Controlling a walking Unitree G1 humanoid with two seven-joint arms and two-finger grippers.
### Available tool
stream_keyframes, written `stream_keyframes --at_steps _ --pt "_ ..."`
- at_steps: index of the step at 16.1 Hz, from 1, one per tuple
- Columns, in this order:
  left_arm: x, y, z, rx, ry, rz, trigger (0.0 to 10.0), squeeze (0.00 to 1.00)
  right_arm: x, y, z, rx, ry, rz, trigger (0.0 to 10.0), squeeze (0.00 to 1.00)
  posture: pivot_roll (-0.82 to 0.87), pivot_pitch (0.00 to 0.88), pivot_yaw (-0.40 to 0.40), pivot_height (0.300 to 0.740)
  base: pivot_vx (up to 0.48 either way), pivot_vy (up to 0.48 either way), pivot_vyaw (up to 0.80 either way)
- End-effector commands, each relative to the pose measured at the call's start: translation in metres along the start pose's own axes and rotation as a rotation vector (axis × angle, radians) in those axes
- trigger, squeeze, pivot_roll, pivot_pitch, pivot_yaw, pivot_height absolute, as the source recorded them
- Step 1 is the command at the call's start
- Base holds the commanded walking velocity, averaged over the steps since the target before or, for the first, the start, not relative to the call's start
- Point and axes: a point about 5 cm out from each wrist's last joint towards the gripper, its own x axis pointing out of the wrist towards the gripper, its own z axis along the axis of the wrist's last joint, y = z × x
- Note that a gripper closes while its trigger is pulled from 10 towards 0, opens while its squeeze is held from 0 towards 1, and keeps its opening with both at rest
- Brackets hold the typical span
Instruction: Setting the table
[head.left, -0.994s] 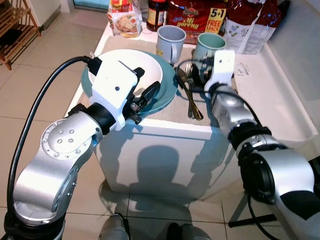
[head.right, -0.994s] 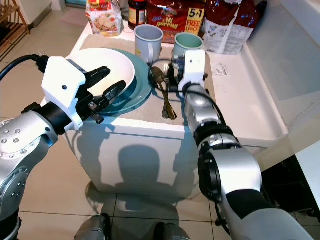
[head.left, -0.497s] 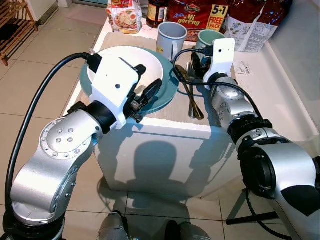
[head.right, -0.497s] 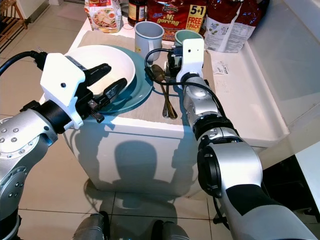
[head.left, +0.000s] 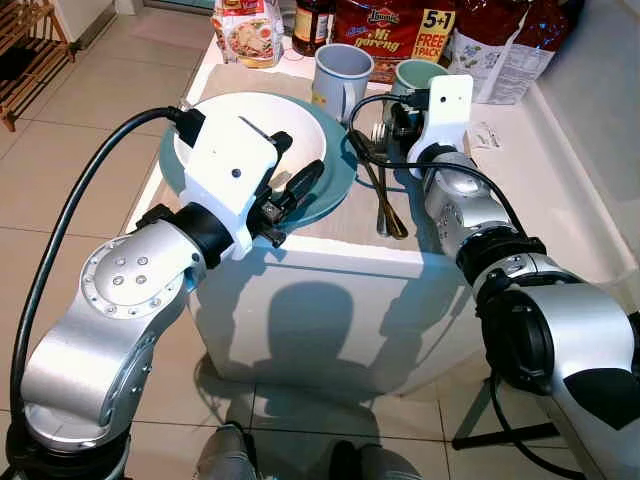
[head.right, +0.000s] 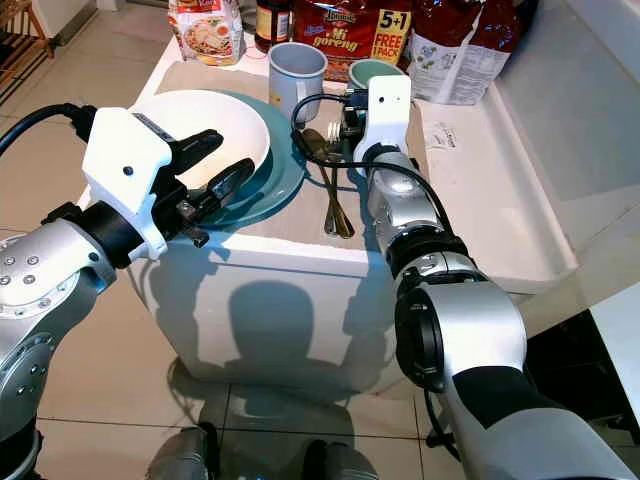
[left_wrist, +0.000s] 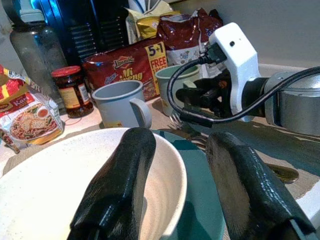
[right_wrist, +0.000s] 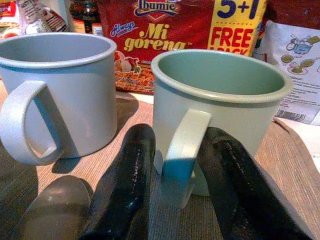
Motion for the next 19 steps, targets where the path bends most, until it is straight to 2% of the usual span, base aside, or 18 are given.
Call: stream_keyframes --at_steps 1,9,13,14,15,16,17,18,19 --pt "-0.001 -0.004 0.006 0.006 -0.027 -0.019 10.0 0.00 0.000 -0.008 0.003 0.013 -0.006 -0.026 0.0 0.00 0.20 0.179 -0.144 0.740 0.000 0.000 0.00" --pt "0.001 -0.007 0.008 -0.006 -0.039 -0.073 10.0 0.00 -0.001 -0.018 0.004 0.056 -0.014 -0.074 0.0 0.00 0.19 0.141 -0.130 0.740 0.000 0.000 0.00" --pt "0.001 -0.004 0.007 -0.032 -0.060 -0.066 10.0 0.00 0.000 -0.017 0.013 0.059 -0.089 -0.067 0.0 0.00 0.17 0.102 -0.126 0.740 0.000 0.000 0.00" --pt "0.001 0.001 0.005 -0.043 -0.065 -0.014 10.0 0.00 -0.001 -0.015 0.024 0.043 -0.187 -0.028 0.0 0.00 0.14 0.076 -0.116 0.740 0.000 0.000 0.00" --pt "0.001 0.005 0.004 -0.046 -0.062 0.014 10.0 0.00 -0.002 -0.013 0.028 0.035 -0.224 -0.012 0.0 0.00 0.14 0.076 -0.116 0.740 0.000 0.000 0.00" --pt "0.002 0.013 -0.003 -0.069 -0.038 0.081 10.0 0.00 -0.006 -0.013 0.037 0.031 -0.322 0.012 0.0 0.00 0.11 0.056 -0.104 0.740 0.000 0.000 0.00" --pt "0.003 0.017 -0.013 -0.079 -0.009 0.134 10.0 0.00 -0.018 -0.012 0.049 0.037 -0.463 0.060 0.0 0.00 0.09 0.044 -0.093 0.740 0.000 0.000 0.00" --pt "0.003 0.019 -0.020 -0.092 0.005 0.158 10.0 0.00 -0.033 -0.010 0.055 0.055 -0.552 0.099 1.0 0.00 0.06 0.030 -0.073 0.740 0.000 0.000 0.00" --pt "0.003 0.018 -0.023 -0.098 0.010 0.161 10.0 0.00 -0.043 -0.010 0.056 0.049 -0.574 0.111 8.1 0.00 0.05 0.026 -0.068 0.740 0.000 0.000 0.00"
